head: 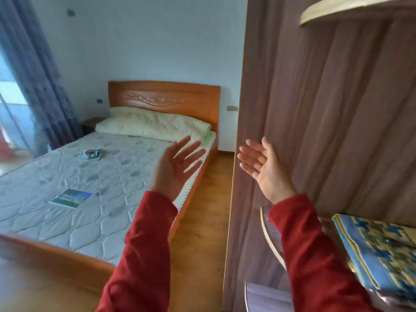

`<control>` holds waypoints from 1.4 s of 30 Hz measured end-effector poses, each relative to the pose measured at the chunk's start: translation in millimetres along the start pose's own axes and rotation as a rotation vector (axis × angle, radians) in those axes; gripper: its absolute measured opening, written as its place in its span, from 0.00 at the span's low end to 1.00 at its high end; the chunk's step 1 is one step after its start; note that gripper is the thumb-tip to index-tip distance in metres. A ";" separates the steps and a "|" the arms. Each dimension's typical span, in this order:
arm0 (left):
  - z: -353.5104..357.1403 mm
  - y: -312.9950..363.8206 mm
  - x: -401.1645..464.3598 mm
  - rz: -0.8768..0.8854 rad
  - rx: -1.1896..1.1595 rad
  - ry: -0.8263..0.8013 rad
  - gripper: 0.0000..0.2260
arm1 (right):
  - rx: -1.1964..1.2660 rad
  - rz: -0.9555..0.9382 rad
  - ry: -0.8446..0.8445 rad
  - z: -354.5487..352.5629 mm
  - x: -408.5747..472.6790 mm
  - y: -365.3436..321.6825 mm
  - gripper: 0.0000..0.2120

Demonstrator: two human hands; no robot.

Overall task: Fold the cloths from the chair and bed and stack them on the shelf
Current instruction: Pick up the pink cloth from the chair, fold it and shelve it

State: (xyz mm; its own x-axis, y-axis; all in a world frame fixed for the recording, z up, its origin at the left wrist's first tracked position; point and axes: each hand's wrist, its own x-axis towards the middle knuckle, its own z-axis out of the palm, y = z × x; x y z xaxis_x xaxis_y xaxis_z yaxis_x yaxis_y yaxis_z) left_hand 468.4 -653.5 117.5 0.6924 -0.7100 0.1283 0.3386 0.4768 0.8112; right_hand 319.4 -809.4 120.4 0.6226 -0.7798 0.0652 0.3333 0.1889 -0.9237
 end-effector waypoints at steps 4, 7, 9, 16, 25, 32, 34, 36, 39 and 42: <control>-78.4 86.5 -31.4 0.152 0.005 0.136 0.14 | 0.055 0.060 -0.190 104.0 3.2 16.2 0.18; -141.0 144.5 -66.7 0.242 0.019 0.261 0.13 | 0.069 0.122 -0.348 185.7 -6.5 42.2 0.17; -183.2 177.5 -94.7 0.289 0.036 0.338 0.13 | 0.070 0.161 -0.445 239.7 -18.7 63.5 0.17; -308.4 264.4 -220.4 0.466 0.129 0.660 0.12 | 0.057 0.317 -0.755 411.9 -88.2 156.7 0.16; -393.0 314.6 -370.7 0.651 0.218 1.061 0.14 | 0.068 0.483 -1.161 580.6 -183.8 247.0 0.15; -470.4 343.6 -393.4 0.664 0.316 1.204 0.19 | 0.070 0.553 -1.350 685.0 -202.1 324.0 0.19; -499.9 356.7 -388.8 0.656 0.325 1.229 0.18 | 0.075 0.582 -1.377 717.3 -198.7 343.6 0.18; -530.5 371.7 -380.5 0.651 0.315 1.255 0.17 | 0.076 0.613 -1.397 750.8 -193.1 361.0 0.18; -572.9 396.4 -365.2 0.632 0.315 1.274 0.16 | 0.068 0.625 -1.416 796.0 -182.9 378.8 0.16; -613.8 420.8 -353.3 0.642 0.311 1.308 0.16 | 0.064 0.617 -1.439 839.5 -172.0 396.4 0.14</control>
State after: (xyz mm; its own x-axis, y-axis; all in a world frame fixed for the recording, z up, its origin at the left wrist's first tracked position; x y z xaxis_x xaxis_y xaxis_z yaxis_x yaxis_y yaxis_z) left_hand 757.3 116.1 63.2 0.7912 0.6096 0.0486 -0.2677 0.2737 0.9238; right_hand 938.8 -99.4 60.0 0.7835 0.6209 0.0240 -0.2135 0.3053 -0.9280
